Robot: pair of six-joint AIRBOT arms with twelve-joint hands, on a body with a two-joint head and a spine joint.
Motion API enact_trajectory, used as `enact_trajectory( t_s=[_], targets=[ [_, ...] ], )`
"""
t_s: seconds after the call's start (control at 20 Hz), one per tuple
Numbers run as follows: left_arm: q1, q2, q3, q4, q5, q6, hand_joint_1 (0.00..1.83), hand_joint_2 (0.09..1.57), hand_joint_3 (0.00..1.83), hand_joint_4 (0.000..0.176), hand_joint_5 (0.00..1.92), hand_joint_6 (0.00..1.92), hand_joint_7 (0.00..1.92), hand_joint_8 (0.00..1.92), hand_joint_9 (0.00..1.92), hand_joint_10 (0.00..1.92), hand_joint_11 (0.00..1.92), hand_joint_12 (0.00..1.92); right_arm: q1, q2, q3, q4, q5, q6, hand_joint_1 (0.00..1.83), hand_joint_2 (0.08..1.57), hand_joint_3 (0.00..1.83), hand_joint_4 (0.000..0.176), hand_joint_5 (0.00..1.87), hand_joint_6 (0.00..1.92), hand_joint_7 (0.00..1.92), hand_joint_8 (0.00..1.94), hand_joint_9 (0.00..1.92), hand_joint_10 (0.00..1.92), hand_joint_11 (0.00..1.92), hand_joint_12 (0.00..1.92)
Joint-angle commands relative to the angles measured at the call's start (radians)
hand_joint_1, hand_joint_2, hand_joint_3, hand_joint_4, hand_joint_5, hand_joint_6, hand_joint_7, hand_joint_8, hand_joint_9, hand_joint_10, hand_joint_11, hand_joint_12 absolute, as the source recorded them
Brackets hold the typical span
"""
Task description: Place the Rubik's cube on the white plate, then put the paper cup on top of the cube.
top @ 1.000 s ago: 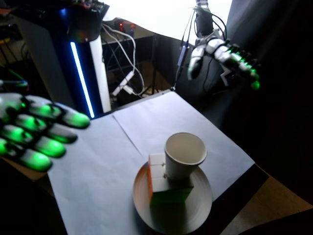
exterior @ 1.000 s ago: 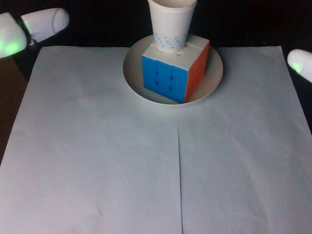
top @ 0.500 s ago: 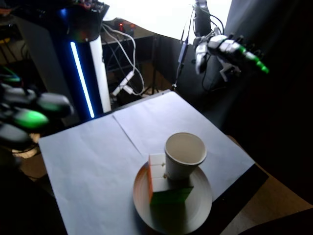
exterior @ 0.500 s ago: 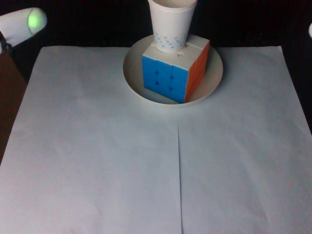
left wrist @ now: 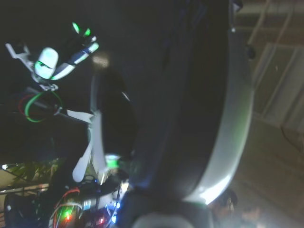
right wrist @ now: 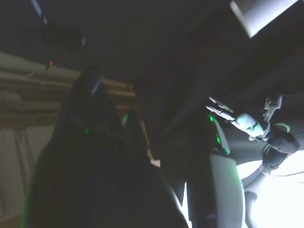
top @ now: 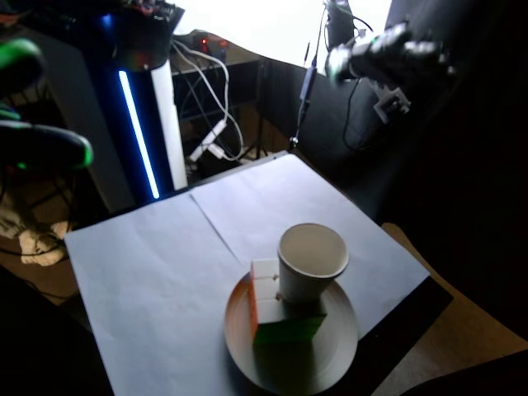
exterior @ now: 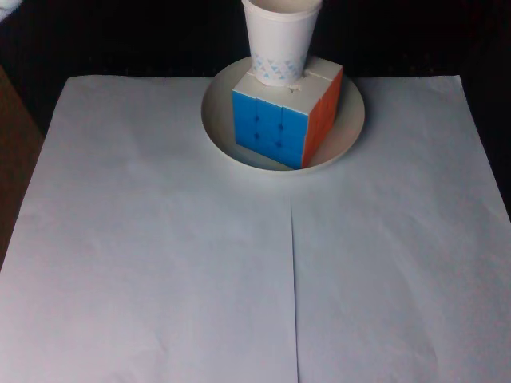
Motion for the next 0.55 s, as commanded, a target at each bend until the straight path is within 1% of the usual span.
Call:
enact_trajectory(
  t_s=[0.0,0.05,0.1,0.15,0.2,0.25,0.3,0.35,0.4,0.45,0.5],
  targets=[
    [-0.009,0.002,-0.001,-0.018,-0.154,0.003,0.48,1.18,0.03,0.176,0.0,0.0,0.0,0.0,0.04,0.02,0.0,0.4,0.008,0.015,-0.004,-0.011,0.147,0.002,0.18,1.28,0.01,0.125,0.02,0.46,0.58,0.63,0.6,0.08,0.0,0.7],
    [-0.009,0.003,-0.003,-0.018,-0.176,0.01,0.45,1.19,0.02,0.176,0.0,0.0,0.0,0.0,0.06,0.02,0.0,0.65,0.008,0.02,-0.007,-0.017,0.164,0.002,0.16,1.26,0.0,0.128,0.0,0.32,0.48,0.64,0.53,0.05,0.0,0.48],
    [-0.009,0.003,-0.007,-0.018,-0.201,0.018,0.33,1.36,0.02,0.176,0.0,0.0,0.0,0.0,0.03,0.01,0.0,0.31,0.006,0.025,-0.01,-0.019,0.179,0.002,0.11,1.24,0.0,0.102,0.0,0.91,0.44,0.69,0.58,0.1,0.0,0.94],
    [-0.009,0.003,-0.01,-0.016,-0.231,0.028,0.29,1.4,0.01,0.176,0.0,0.0,0.0,0.0,0.02,0.01,0.0,0.17,0.006,0.028,-0.011,-0.019,0.179,0.002,0.12,1.24,0.0,0.079,0.0,1.03,0.37,0.43,0.5,0.07,0.0,1.06],
    [-0.01,0.001,-0.011,-0.01,-0.247,0.039,0.27,1.41,0.01,0.176,0.0,0.0,0.0,0.0,0.01,0.01,0.0,0.14,0.006,0.028,-0.01,-0.017,0.179,0.002,0.15,1.26,0.0,0.075,0.13,1.15,0.47,0.13,0.49,0.07,0.0,1.27],
    [-0.019,-0.002,-0.011,-0.002,-0.262,0.053,0.27,1.41,0.01,0.176,0.0,0.0,0.0,0.0,0.01,0.01,0.0,0.13,0.006,0.028,-0.01,-0.017,0.179,0.002,0.28,1.28,0.0,0.073,0.28,1.16,0.53,0.06,0.5,0.08,0.0,1.43],
    [-0.033,-0.004,-0.01,0.009,-0.262,0.056,0.27,1.41,0.01,0.176,0.0,0.0,0.0,0.0,0.01,0.01,0.0,0.13,0.007,0.028,-0.009,-0.018,0.179,0.001,0.68,1.39,0.0,0.175,0.49,1.7,0.66,0.08,0.55,0.3,0.01,1.43],
    [-0.049,-0.008,-0.007,0.017,-0.262,0.057,0.27,1.41,0.01,0.176,0.0,0.0,0.0,0.0,0.01,0.01,0.0,0.13,0.017,0.028,-0.006,-0.024,0.179,0.001,0.77,1.34,0.0,0.176,0.58,1.59,0.72,0.1,0.57,0.37,0.0,1.4],
    [-0.065,-0.009,-0.008,0.024,-0.263,0.06,0.27,1.41,0.01,0.176,0.0,0.0,0.0,0.0,0.01,0.01,0.0,0.13,0.041,0.029,-0.006,-0.039,0.179,0.001,1.11,1.31,0.0,0.0,0.72,1.6,0.56,1.33,0.55,0.35,0.0,1.34],
    [-0.083,-0.008,-0.009,0.04,-0.263,0.061,0.27,1.41,0.01,0.176,0.0,0.0,0.0,0.0,0.01,0.01,0.0,0.12,0.057,0.032,-0.006,-0.057,0.179,0.001,1.16,1.26,0.0,0.0,0.78,1.51,0.65,1.26,0.6,0.19,0.0,1.25],
    [-0.104,-0.006,-0.012,0.054,-0.263,0.065,0.27,1.41,0.01,0.176,0.0,0.0,0.0,0.0,0.01,0.01,0.0,0.12,0.077,0.036,-0.008,-0.089,0.179,0.001,1.17,1.26,0.0,0.0,0.79,1.49,0.65,1.25,0.63,0.11,0.0,1.25]
  ],
)
